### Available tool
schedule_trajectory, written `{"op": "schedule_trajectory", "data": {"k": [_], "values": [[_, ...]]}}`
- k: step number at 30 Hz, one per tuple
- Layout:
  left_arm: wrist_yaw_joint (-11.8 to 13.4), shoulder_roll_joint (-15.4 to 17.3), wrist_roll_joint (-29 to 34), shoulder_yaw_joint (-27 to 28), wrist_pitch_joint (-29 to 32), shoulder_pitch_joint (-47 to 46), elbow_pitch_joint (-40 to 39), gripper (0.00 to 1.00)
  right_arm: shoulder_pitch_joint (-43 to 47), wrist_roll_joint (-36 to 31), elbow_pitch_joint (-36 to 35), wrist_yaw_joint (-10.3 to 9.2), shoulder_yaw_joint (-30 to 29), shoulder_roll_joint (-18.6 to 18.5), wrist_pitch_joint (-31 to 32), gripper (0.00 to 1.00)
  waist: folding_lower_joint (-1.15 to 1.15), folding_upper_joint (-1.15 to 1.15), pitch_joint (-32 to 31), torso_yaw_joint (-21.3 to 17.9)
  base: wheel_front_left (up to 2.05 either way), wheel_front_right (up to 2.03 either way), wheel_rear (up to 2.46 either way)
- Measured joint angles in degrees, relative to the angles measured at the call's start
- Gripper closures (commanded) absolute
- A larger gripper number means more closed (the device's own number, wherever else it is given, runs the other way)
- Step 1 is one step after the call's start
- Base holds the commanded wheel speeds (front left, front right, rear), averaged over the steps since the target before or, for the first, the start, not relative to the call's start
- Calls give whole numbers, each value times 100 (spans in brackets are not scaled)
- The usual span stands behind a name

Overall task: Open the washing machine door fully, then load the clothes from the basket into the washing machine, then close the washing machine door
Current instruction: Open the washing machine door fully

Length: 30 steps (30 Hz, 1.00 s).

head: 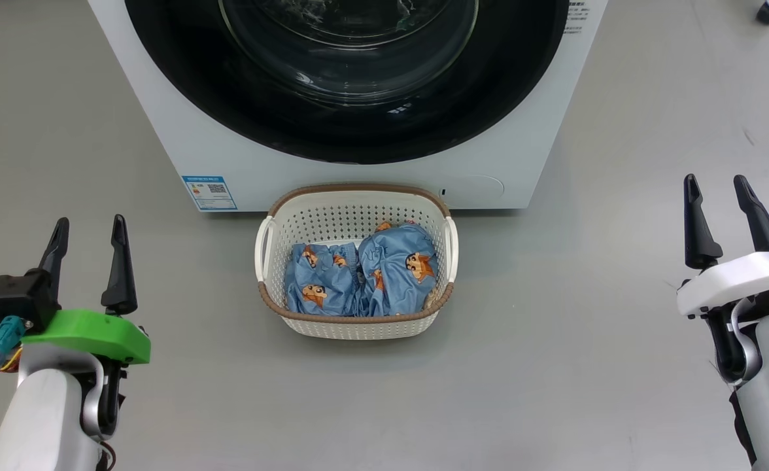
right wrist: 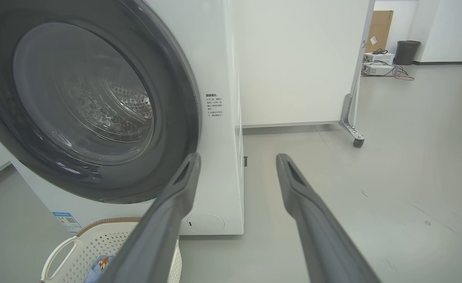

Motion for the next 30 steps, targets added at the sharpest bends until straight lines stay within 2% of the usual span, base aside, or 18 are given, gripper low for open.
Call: {"op": "schedule_trajectory", "data": {"k": [16,30], "values": [[0,-116,-3,133,0,-32,-20,0,0,-2,19,33,-102,56,0,0,0,0,61,1,77,74,-152],[-1,-158,-2,134,0,-86,-49,0,0,-52,25,35,-185,89,0,0,0,0,109,22,42,42,-83]]}}
